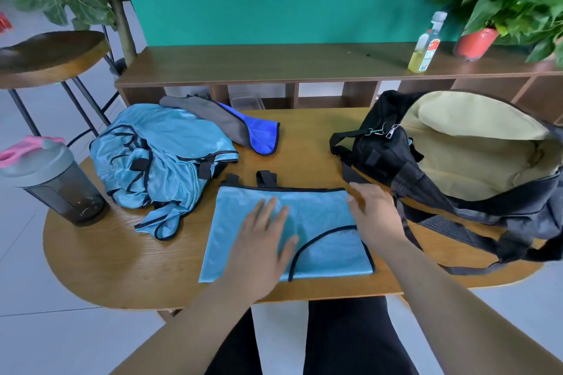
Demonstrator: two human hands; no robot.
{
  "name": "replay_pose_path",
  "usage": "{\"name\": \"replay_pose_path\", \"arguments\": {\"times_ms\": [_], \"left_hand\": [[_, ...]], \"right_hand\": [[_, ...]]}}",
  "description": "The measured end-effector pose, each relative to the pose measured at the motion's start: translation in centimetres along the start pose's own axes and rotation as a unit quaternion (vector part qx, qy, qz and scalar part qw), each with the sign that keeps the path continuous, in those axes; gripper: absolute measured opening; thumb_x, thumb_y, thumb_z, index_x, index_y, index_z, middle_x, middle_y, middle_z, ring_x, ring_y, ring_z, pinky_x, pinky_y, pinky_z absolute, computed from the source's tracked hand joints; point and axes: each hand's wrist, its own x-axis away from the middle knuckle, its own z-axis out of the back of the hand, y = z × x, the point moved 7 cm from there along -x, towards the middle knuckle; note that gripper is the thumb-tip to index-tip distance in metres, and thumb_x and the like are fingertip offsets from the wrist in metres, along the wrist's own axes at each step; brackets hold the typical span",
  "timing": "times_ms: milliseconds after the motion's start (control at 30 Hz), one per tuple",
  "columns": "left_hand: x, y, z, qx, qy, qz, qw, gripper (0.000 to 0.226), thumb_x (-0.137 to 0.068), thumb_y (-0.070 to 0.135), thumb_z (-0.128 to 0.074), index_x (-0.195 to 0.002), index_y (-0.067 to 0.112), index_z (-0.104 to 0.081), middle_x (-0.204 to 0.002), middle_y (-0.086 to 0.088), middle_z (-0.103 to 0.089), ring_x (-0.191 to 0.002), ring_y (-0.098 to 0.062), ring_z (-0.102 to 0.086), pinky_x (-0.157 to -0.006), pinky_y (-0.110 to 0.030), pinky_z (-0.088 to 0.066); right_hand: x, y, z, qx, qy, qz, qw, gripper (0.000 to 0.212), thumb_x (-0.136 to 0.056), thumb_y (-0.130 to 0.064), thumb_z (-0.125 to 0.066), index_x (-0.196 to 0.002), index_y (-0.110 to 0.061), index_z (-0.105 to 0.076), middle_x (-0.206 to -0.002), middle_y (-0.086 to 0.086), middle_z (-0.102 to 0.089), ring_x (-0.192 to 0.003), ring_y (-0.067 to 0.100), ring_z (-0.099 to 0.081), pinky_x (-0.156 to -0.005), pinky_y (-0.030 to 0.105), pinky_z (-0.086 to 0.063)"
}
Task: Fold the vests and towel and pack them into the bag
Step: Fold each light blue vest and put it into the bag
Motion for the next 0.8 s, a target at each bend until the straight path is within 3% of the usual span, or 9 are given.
{"name": "replay_pose_path", "arguments": {"times_ms": [100,233,367,467,600,733,800], "left_hand": [[0.4,3.5,-2.6,-0.043,-0.088,-0.047,0.994,0.074,-0.106,0.069,-0.015,-0.167,0.034,0.006,-0.173,0.006,0.022,-0.159,-0.02,0.023,-0.132,-0.047,0.0],[0.7,3.4,-4.2,-0.104,-0.104,-0.091,0.985,0.075,-0.106,0.07,-0.01,-0.167,0.031,0.009,-0.174,0.004,0.023,-0.157,-0.019,0.029,-0.131,-0.047,0.004],[1.1,2.1,-3.4,-0.11,-0.106,-0.126,0.98,0.075,-0.106,0.069,-0.012,-0.168,0.03,0.007,-0.173,0.007,0.023,-0.156,-0.014,0.031,-0.131,-0.045,0.004],[1.6,1.8,-2.6,-0.095,-0.097,-0.134,0.982,0.08,-0.105,0.073,-0.014,-0.169,0.028,0.001,-0.175,0.007,0.015,-0.157,-0.012,0.028,-0.131,-0.044,0.001],[2.2,4.8,-2.4,-0.072,-0.089,-0.128,0.985,0.095,-0.097,0.084,-0.021,-0.168,0.026,0.004,-0.175,0.001,0.016,-0.159,-0.018,0.024,-0.13,-0.04,0.008],[2.6,8.7,-4.5,-0.084,-0.086,-0.113,0.986,0.106,-0.093,0.086,-0.027,-0.167,0.019,0.009,-0.174,-0.013,0.015,-0.161,-0.031,0.016,-0.131,-0.051,0.002],[2.9,9.5,-5.5,-0.097,-0.069,-0.1,0.988,0.104,-0.095,0.08,-0.034,-0.167,0.014,0.001,-0.174,-0.019,0.002,-0.162,-0.037,0.003,-0.13,-0.056,-0.008]], "right_hand": [[-1.3,-0.2,-0.7,0.097,-0.048,-0.007,0.994,0.054,-0.108,-0.053,-0.042,-0.155,-0.027,-0.048,-0.146,0.001,-0.05,-0.138,0.026,-0.039,-0.112,0.05,-0.043],[-2.7,-0.3,-1.5,0.127,-0.132,-0.015,0.983,0.055,-0.106,-0.055,-0.047,-0.155,-0.03,-0.044,-0.142,0.007,-0.048,-0.137,0.029,-0.041,-0.104,0.049,-0.049],[-3.2,-0.5,-1.5,0.094,-0.162,-0.012,0.982,0.05,-0.098,-0.054,-0.062,-0.14,-0.028,-0.054,-0.125,0.004,-0.048,-0.109,0.025,-0.057,-0.087,0.043,-0.057],[-2.9,-0.5,-1.2,0.076,-0.166,-0.015,0.983,0.046,-0.095,-0.052,-0.069,-0.13,-0.023,-0.061,-0.12,0.002,-0.053,-0.098,0.021,-0.061,-0.085,0.04,-0.057],[-2.5,-0.8,-0.3,0.04,-0.16,-0.022,0.986,0.029,-0.092,-0.042,-0.075,-0.114,-0.026,-0.065,-0.107,-0.007,-0.064,-0.089,0.013,-0.064,-0.07,0.03,-0.053],[-2.1,-1.3,0.3,0.009,-0.151,-0.032,0.988,0.028,-0.089,-0.032,-0.077,-0.113,-0.028,-0.064,-0.099,-0.013,-0.059,-0.093,0.013,-0.063,-0.072,0.031,-0.052],[-2.0,-1.0,0.2,-0.029,-0.148,-0.06,0.987,0.028,-0.09,-0.031,-0.074,-0.115,-0.031,-0.062,-0.102,-0.013,-0.06,-0.09,0.013,-0.067,-0.077,0.036,-0.059]]}}
